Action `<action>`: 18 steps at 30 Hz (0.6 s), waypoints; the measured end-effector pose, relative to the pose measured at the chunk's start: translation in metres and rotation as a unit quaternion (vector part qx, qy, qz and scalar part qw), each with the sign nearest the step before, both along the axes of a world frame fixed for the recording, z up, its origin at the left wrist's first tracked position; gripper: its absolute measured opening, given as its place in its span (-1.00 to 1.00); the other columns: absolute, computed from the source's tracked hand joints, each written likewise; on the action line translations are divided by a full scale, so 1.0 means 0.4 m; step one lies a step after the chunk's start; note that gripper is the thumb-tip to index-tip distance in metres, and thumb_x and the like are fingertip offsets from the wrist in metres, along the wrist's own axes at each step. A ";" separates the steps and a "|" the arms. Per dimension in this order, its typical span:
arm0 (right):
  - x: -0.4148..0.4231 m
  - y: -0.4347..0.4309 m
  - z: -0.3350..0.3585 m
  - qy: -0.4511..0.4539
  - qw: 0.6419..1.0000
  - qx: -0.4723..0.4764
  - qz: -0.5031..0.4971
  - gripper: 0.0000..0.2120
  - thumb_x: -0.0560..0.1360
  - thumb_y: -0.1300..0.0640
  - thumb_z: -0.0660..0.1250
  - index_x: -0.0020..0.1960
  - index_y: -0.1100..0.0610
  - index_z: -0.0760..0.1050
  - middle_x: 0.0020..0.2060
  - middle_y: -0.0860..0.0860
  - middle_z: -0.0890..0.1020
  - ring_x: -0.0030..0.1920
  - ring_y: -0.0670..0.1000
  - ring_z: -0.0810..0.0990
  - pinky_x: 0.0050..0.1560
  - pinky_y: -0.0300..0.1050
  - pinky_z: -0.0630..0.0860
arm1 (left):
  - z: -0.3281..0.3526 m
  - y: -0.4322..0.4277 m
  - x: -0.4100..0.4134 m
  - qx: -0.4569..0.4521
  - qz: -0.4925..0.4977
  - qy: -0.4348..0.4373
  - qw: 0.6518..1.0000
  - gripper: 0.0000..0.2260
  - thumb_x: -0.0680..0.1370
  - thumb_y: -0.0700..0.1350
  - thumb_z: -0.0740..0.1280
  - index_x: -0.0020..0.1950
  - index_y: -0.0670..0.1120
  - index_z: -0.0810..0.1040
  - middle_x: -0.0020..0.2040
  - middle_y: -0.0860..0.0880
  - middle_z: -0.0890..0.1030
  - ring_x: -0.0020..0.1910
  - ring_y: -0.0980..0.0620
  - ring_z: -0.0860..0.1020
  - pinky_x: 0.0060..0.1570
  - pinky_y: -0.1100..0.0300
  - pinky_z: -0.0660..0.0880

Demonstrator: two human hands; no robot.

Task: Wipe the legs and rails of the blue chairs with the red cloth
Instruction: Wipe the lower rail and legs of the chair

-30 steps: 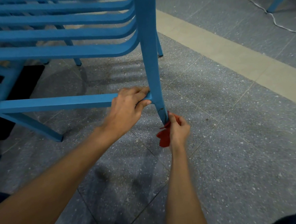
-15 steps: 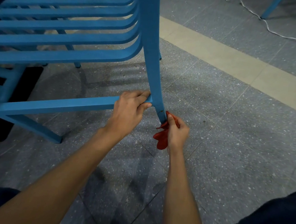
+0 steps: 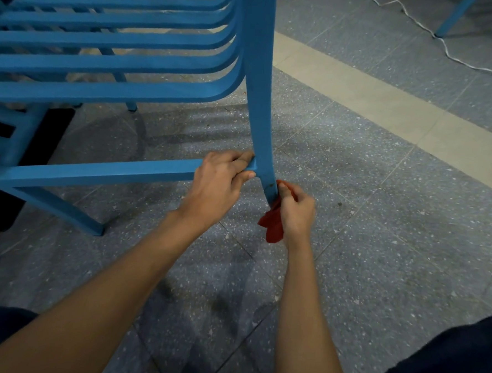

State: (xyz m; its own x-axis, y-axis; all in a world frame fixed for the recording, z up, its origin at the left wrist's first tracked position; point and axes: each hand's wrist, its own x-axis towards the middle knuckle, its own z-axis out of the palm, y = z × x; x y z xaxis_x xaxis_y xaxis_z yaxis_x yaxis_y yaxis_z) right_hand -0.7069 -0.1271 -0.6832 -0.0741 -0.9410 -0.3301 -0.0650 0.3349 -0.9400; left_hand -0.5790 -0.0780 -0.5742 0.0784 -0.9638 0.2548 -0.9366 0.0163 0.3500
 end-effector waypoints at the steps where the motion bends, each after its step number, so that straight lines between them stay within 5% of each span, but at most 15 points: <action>1: 0.000 0.014 0.004 -0.030 0.999 -0.012 -0.006 -0.84 0.56 0.11 0.28 -0.01 0.06 0.64 -0.24 0.11 0.68 -0.31 0.15 0.67 -0.33 0.04 0.64 | 0.000 0.000 0.000 0.000 0.000 0.000 1.000 -0.71 0.52 -0.15 0.35 0.23 -0.19 0.56 0.10 -0.09 0.63 0.05 -0.11 0.52 0.05 0.22 0.24; 4: -0.009 0.052 -0.002 -0.095 0.995 -0.001 -0.033 -0.83 0.58 0.16 0.29 0.08 0.13 0.63 -0.28 0.20 0.67 -0.42 0.21 0.64 -0.47 0.06 0.61 | 0.001 0.001 0.000 -0.002 -0.002 0.004 1.000 -0.71 0.52 -0.15 0.35 0.22 -0.19 0.57 0.10 -0.09 0.63 0.04 -0.11 0.53 0.06 0.21 0.25; 10: -0.013 0.025 -0.038 -0.047 0.993 0.093 -0.048 -0.85 0.55 0.12 0.31 -0.03 0.15 0.63 -0.21 0.27 0.68 -0.31 0.28 0.67 -0.30 0.22 0.63 | 0.001 0.001 -0.002 0.001 -0.001 0.011 1.000 -0.71 0.52 -0.16 0.35 0.23 -0.19 0.56 0.10 -0.10 0.63 0.05 -0.11 0.53 0.09 0.20 0.26; 14: 0.005 -0.005 0.030 0.004 0.999 0.043 -0.014 -0.84 0.52 0.12 0.30 -0.19 0.00 0.62 -0.29 0.12 0.68 -0.27 0.21 0.67 -0.23 0.17 0.64 | 0.002 0.002 -0.003 0.004 0.003 0.014 1.000 -0.69 0.53 -0.14 0.34 0.26 -0.16 0.54 0.13 -0.07 0.62 0.07 -0.09 0.50 0.09 0.26 0.20; 18: 0.014 0.014 0.084 -0.057 0.997 -0.041 -0.026 -0.85 0.55 0.17 0.29 -0.08 0.10 0.65 -0.34 0.09 0.65 -0.34 0.06 0.63 -0.29 0.01 0.64 | -0.001 0.000 0.000 0.008 0.009 0.017 1.000 -0.67 0.54 -0.12 0.33 0.30 -0.13 0.51 0.15 -0.05 0.60 0.09 -0.07 0.47 0.08 0.29 0.18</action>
